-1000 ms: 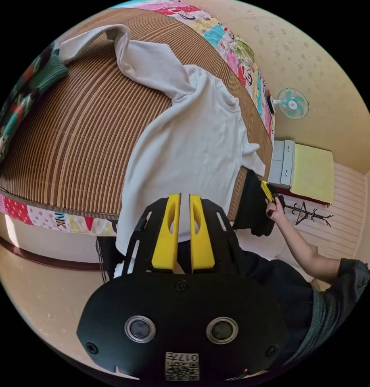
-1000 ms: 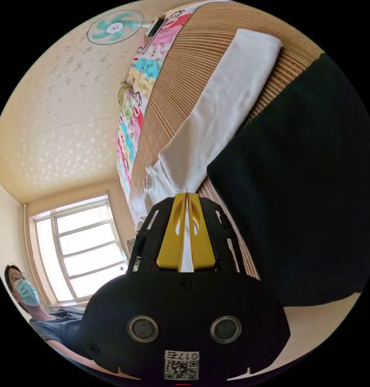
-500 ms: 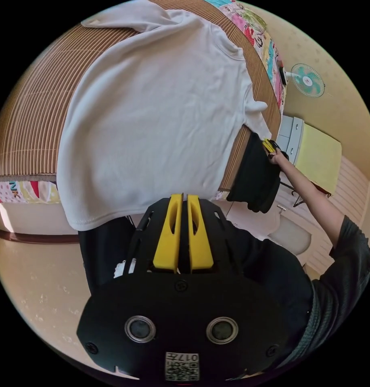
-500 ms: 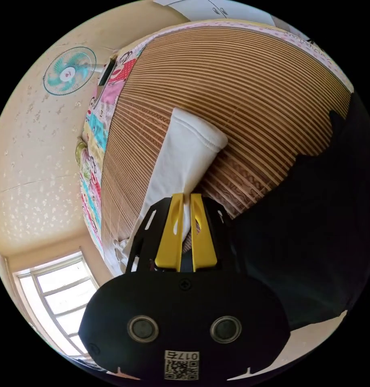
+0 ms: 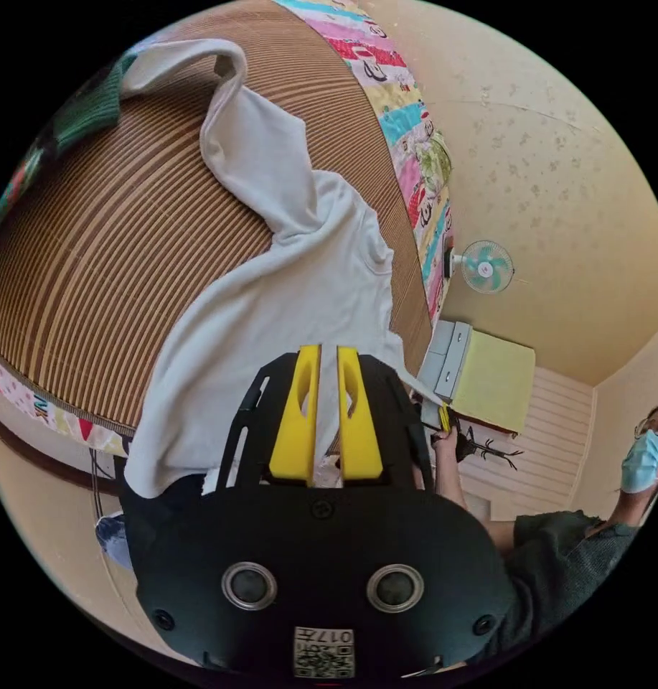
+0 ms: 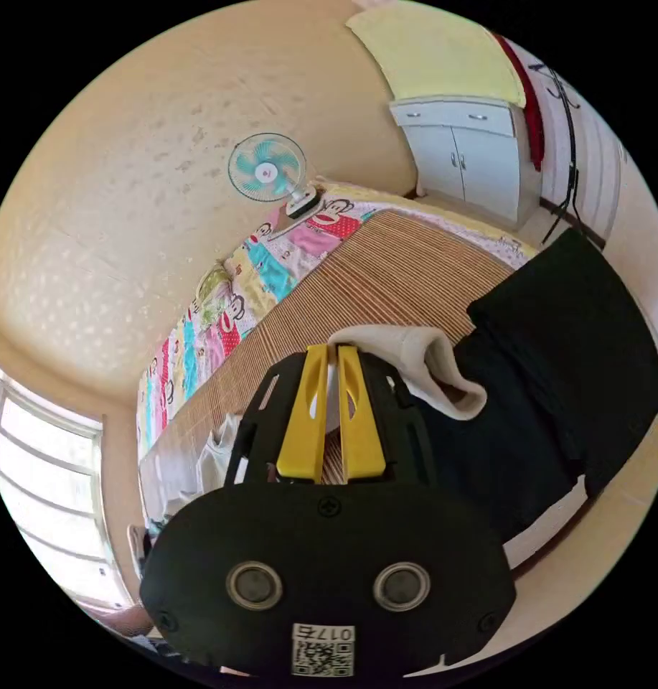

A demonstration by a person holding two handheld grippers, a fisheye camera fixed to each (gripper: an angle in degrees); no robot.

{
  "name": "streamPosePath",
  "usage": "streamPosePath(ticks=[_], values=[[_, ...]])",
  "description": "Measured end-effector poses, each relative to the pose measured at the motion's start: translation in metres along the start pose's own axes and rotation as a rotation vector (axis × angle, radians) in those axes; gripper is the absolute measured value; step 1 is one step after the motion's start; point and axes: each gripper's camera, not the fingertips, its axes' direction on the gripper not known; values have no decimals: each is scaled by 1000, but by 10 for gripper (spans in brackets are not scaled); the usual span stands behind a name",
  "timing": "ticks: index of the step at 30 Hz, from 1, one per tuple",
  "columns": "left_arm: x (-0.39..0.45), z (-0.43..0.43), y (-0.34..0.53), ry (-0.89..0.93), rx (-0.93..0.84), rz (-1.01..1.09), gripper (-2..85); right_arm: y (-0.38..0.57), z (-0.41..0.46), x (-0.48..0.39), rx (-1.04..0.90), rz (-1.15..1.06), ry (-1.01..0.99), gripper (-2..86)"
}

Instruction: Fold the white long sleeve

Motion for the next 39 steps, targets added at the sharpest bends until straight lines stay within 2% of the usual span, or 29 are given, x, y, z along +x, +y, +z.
streamPosePath(ticks=[4, 6, 9, 10, 12, 14, 16, 19, 20, 23, 26, 27, 28, 29, 31, 32, 34, 36, 37, 39], values=[[-18, -63, -68, -64, 186, -27, 81, 60, 18, -140, 15, -287, -40, 29], [-18, -81, -96, -96, 236, -8, 99, 113, 70, -217, -122, -446, -175, 28], [-36, -92, -140, -60, 279, -51, 136, 192, 165, -287, -372, -600, -172, 25], [-50, -90, -155, -22, 293, -114, 145, 208, 186, -296, -439, -615, -165, 24], [-75, -84, -170, 98, 335, -203, 149, 272, 269, -314, -750, -600, -131, 21], [-103, -76, -178, 240, 396, -313, 135, 307, 309, -312, -980, -528, -115, 21], [-132, -67, -179, 447, 496, -415, 91, 319, 311, -308, -1013, -481, -150, 21], [-142, -63, -184, 497, 495, -437, 40, 315, 282, -294, -959, -492, -281, 17], [-139, -66, -186, 480, 480, -412, 39, 313, 271, -284, -960, -506, -292, 14], [-101, -92, -190, 403, 448, -152, 33, 300, 246, -246, -948, -486, -228, 11], [-23, -118, -163, 322, 451, 162, 31, 277, 221, -204, -913, -397, -242, 7], [23, -114, -141, 233, 428, 317, 31, 268, 213, -188, -900, -346, -250, 6], [74, -96, -112, 123, 395, 489, 33, 264, 210, -180, -895, -316, -250, 6], [97, -82, -96, 69, 374, 568, 34, 256, 205, -164, -885, -250, -248, 6], [177, 6, -25, -111, 278, 829, 39, 248, 201, -142, -868, -152, -254, 6], [191, 34, -7, -141, 258, 871, 43, 244, 200, -128, -860, -80, -261, 6], [225, 156, 59, -176, 128, 1004, 69, 243, 200, -105, -851, 56, -298, 6], [229, 256, 96, -234, -42, 1116, 87, 242, 199, -76, -826, 218, -361, 8], [217, 316, 109, -287, -156, 1114, 91, 242, 198, -70, -820, 247, -370, 8], [183, 383, 113, -331, -316, 1008, 93, 237, 195, -50, -805, 317, -398, 11]])
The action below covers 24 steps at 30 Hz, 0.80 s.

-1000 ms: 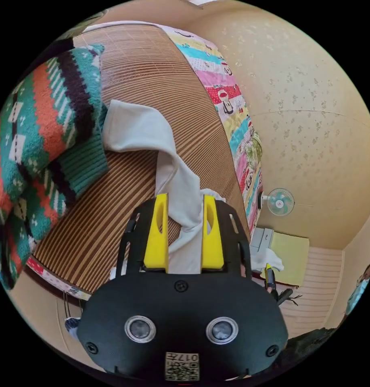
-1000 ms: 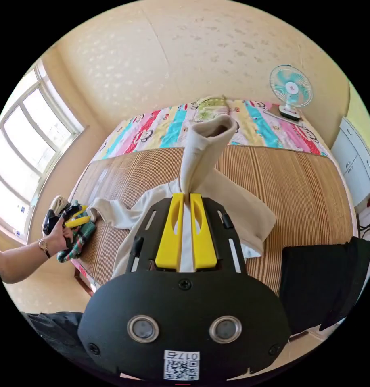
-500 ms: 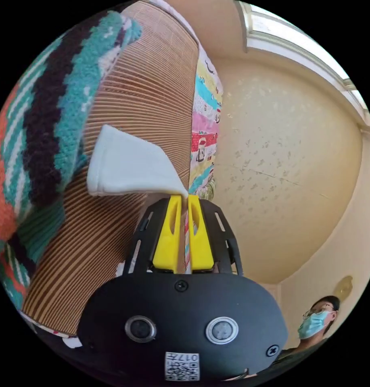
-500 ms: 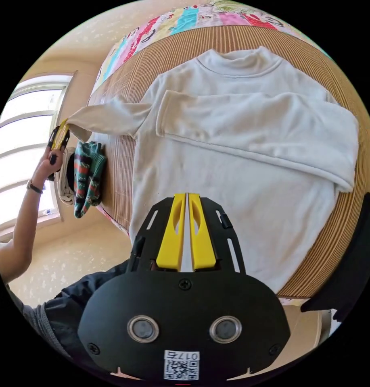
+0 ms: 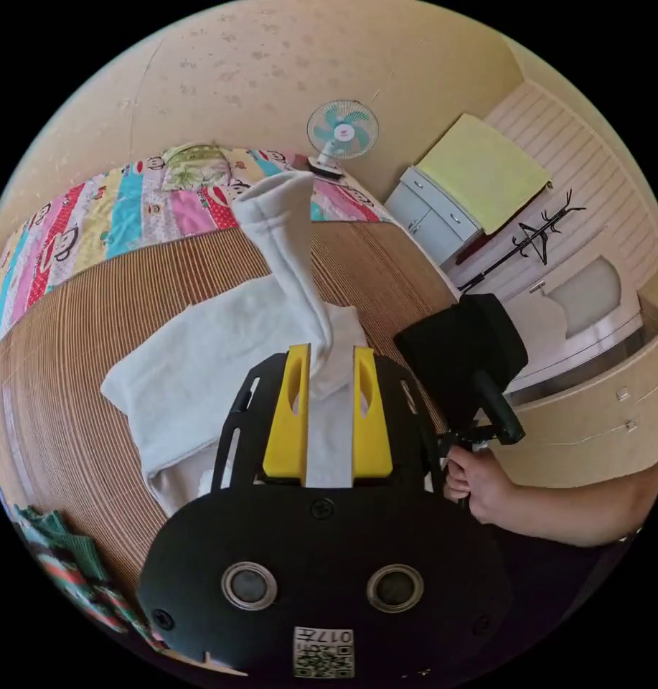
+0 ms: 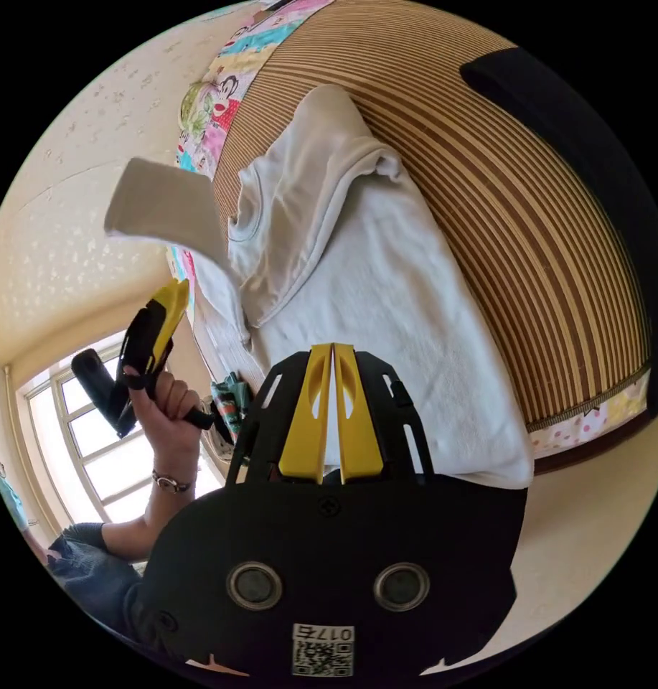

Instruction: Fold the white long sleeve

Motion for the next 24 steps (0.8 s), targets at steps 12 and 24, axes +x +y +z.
streamPosePath(ticks=[12, 24], values=[[-170, 40, 64, -142, 34, -412, 111, -117, -91, -38, 219, -170, 21, 98], [-264, 85, 102, -428, -61, -678, 31, -153, -94, -31, 110, -222, 92, 46]])
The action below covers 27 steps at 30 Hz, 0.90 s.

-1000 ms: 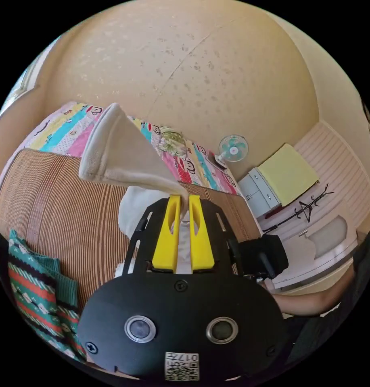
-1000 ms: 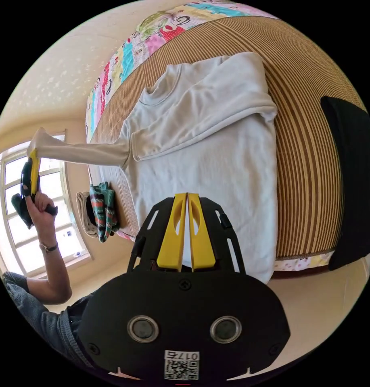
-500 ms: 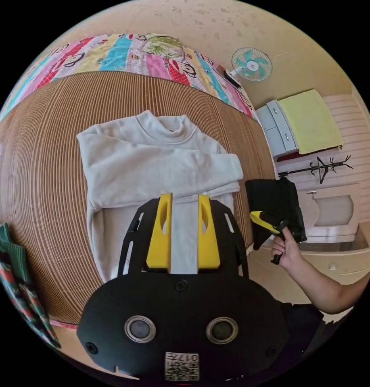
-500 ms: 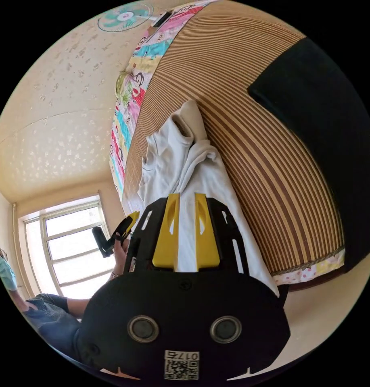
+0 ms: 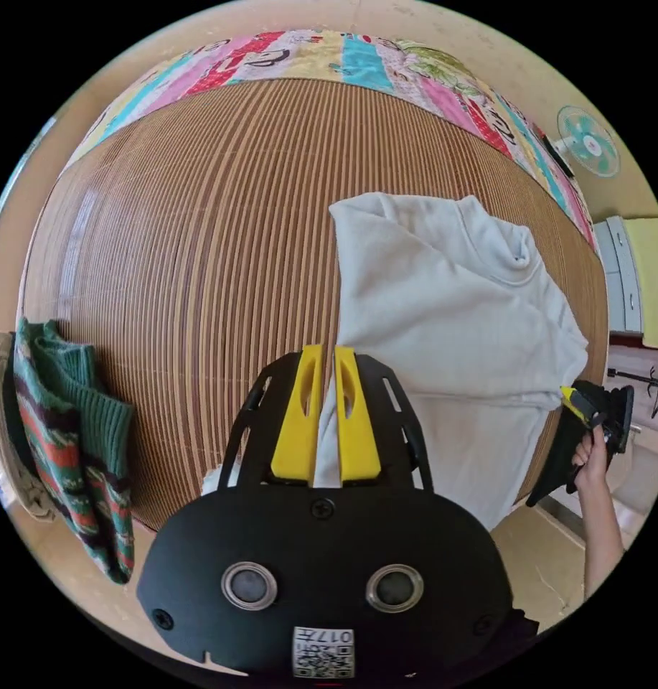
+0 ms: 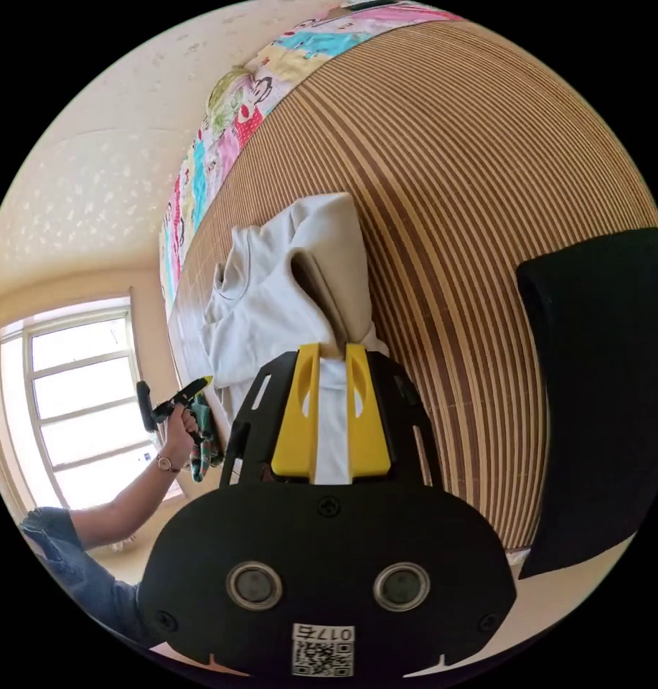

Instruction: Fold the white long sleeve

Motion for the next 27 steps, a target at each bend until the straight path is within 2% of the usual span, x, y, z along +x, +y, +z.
streamPosePath(ticks=[2, 5, 7, 10, 14, 16, 19, 22, 24, 27], values=[[-6, -17, 5, 102, 75, -1, 38, 14, -23, 5, 68, 34, -18, 34], [31, -40, 1, 318, 135, 190, 60, 28, -37, 32, 66, 196, -84, 44], [101, -43, -12, 499, 84, 449, 72, 31, -39, 52, 81, 279, -182, 58], [211, -28, -28, 628, -43, 712, 87, 28, -33, 85, 97, 473, -349, 84], [330, 2, -44, 586, -149, 899, 108, 11, -26, 91, 45, 589, -364, 94], [390, 33, -47, 496, -217, 984, 115, 6, -26, 94, 50, 605, -412, 90], [432, 74, -40, 363, -322, 1040, 108, 4, -32, 101, 54, 652, -474, 73], [436, 84, -37, 224, -303, 1016, 52, 2, -40, 103, 24, 587, -498, 48], [424, 70, -45, 282, -244, 978, 19, 8, -53, 101, 58, 485, -468, 41], [390, 59, -82, 398, -212, 771, 8, 17, -56, 109, 91, 474, -441, 39]])
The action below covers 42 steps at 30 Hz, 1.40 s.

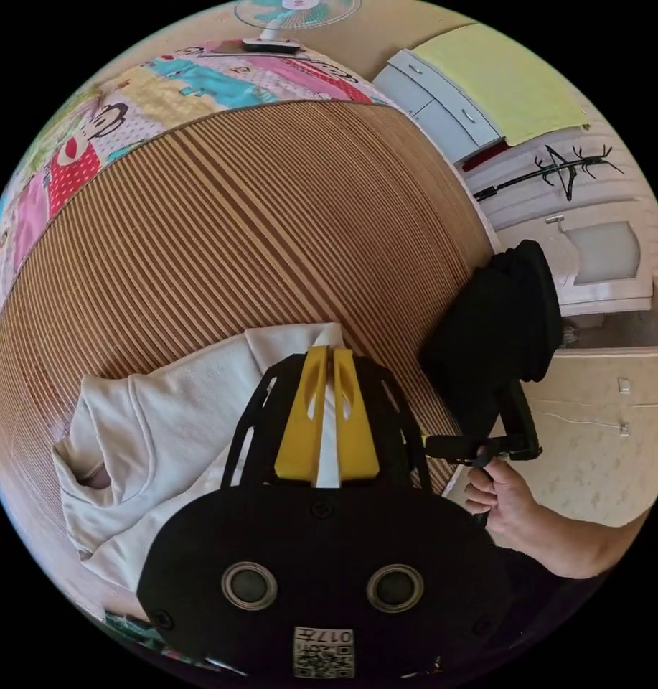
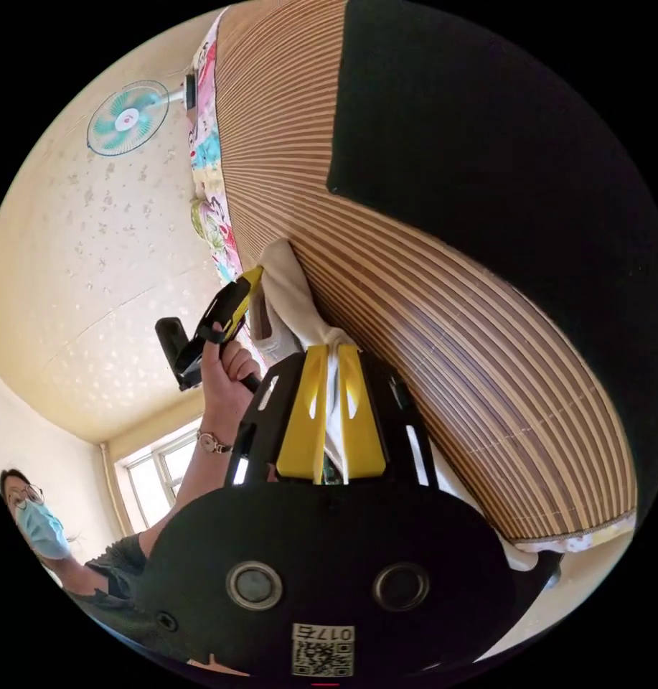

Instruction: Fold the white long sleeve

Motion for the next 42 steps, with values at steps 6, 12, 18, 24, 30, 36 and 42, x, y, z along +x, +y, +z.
streamPosePath(ticks=[6, 12, 18, 24, 30, 36, 42], values=[[-31, -34, 3, 137, 10, -5, 59, -1, -10, -12, -61, -143, 113, 65], [-69, -189, 150, 124, 299, -129, 96, 43, -45, -5, -299, -376, 398, 78], [-164, -254, 414, -24, 109, -531, 97, 106, -68, 61, -512, -314, 525, 81], [-168, -273, 581, 36, -152, -592, 131, 153, -74, 98, -556, -280, 552, 87], [-178, -242, 615, 186, -352, -557, 138, 163, -66, 107, -624, -328, 634, 127], [-205, -277, 599, 486, -437, -491, 71, 160, -56, 103, -755, -389, 722, 146], [-187, -399, 596, 807, -246, -248, 64, 149, -38, 140, -800, -294, 729, 145]])
